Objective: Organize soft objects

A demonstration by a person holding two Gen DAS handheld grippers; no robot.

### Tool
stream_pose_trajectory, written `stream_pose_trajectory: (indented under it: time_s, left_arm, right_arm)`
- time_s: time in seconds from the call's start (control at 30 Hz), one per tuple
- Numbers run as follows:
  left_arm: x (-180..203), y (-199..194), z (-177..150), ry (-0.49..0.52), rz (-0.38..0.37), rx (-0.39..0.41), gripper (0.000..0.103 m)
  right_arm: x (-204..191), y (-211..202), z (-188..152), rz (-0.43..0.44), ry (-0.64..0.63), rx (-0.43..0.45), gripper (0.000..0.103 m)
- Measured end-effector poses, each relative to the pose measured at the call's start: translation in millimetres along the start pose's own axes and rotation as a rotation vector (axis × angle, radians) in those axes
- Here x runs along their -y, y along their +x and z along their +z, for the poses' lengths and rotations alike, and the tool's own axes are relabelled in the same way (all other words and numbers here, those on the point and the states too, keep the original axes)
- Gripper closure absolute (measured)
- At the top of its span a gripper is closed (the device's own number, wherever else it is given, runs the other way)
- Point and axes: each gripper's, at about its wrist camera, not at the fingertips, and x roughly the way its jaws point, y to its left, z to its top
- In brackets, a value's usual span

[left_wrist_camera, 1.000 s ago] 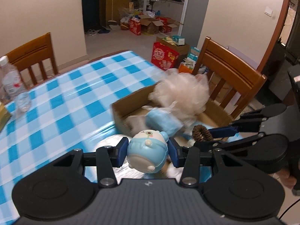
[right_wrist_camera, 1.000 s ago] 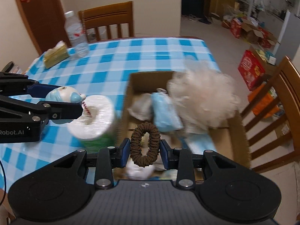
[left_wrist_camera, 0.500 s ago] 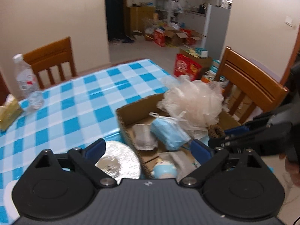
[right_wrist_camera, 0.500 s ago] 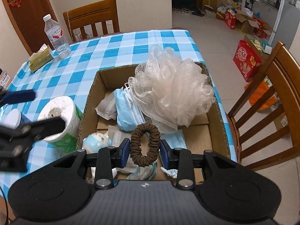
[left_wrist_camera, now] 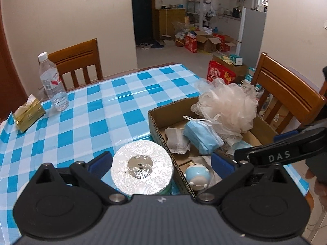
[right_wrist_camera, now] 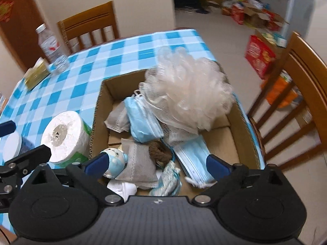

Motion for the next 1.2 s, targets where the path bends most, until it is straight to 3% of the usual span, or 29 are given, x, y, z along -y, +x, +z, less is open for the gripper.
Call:
stream_pose_trajectory:
  time_s: [0.23,0.53,1.2]
  left_arm:
    - [-0.5,-3.3,-7.1,0.035,-0.05,-0.046,0.001]
    - [-11.3,-30.1,-21.5,0.032,-0.041,-0.106,0.001]
    - [-21.9,-63.7,-27.4,0.051,-0.051,-0.114,0.001]
  right_arm:
    - [-10.6,-29.1,-26.9,-0.119,0.095,0.009,0.0]
    - [-42.4,-63.6,-57.6,-0.23,0.115,0.001,0.0]
    - [-64.1,-98.3,-81.5,-0.243,0.151,0.031,0.0]
